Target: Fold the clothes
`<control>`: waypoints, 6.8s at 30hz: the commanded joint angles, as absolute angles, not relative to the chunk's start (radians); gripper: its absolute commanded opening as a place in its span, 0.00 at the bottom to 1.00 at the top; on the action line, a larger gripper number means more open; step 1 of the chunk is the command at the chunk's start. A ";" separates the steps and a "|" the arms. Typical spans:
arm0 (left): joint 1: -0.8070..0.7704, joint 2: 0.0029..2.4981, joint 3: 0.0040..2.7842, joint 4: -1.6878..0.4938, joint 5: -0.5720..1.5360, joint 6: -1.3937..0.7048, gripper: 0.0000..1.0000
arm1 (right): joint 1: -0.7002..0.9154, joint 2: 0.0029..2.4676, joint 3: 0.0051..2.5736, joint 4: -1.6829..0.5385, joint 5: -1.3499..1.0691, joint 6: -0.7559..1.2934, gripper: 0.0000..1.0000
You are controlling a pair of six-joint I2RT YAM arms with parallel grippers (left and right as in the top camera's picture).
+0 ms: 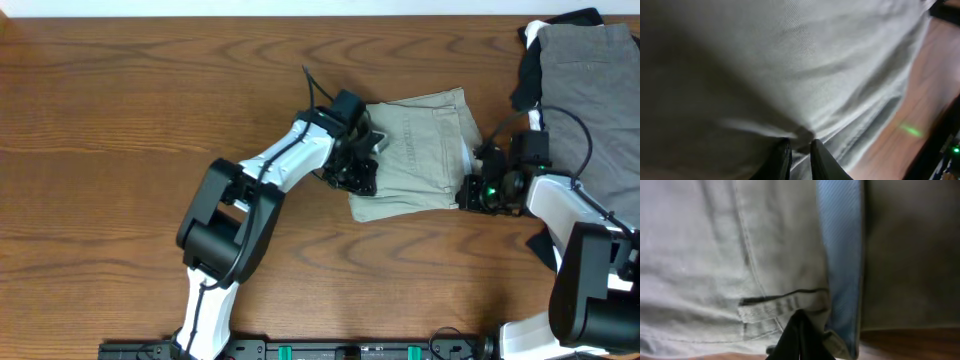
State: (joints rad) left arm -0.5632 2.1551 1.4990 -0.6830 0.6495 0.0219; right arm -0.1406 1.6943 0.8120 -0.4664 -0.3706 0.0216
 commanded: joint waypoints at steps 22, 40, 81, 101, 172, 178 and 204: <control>-0.542 1.954 1.531 -0.443 0.252 0.014 0.23 | -0.138 1.641 1.087 -0.493 -0.603 0.026 0.01; -0.499 2.262 1.524 -0.027 0.118 0.017 0.23 | -0.084 2.000 1.064 -0.280 -0.541 -0.005 0.01; -0.742 1.794 1.368 -0.702 0.247 -0.380 0.13 | -0.303 1.489 1.256 -0.599 -0.188 0.055 0.99; -0.778 1.834 1.189 -0.498 0.284 -0.496 0.06 | -0.303 1.489 1.256 -0.599 -0.188 0.055 0.99; -0.663 2.075 1.255 -0.207 0.260 -0.581 0.07 | -0.303 1.489 1.256 -0.599 -0.188 0.055 0.99; -0.556 2.023 1.260 -0.344 0.260 -0.505 0.07 | -0.303 1.489 1.256 -0.599 -0.188 0.055 0.99; -0.268 1.830 1.313 -0.612 0.366 -0.361 0.66 | -0.303 1.489 1.256 -0.599 -0.188 0.055 0.99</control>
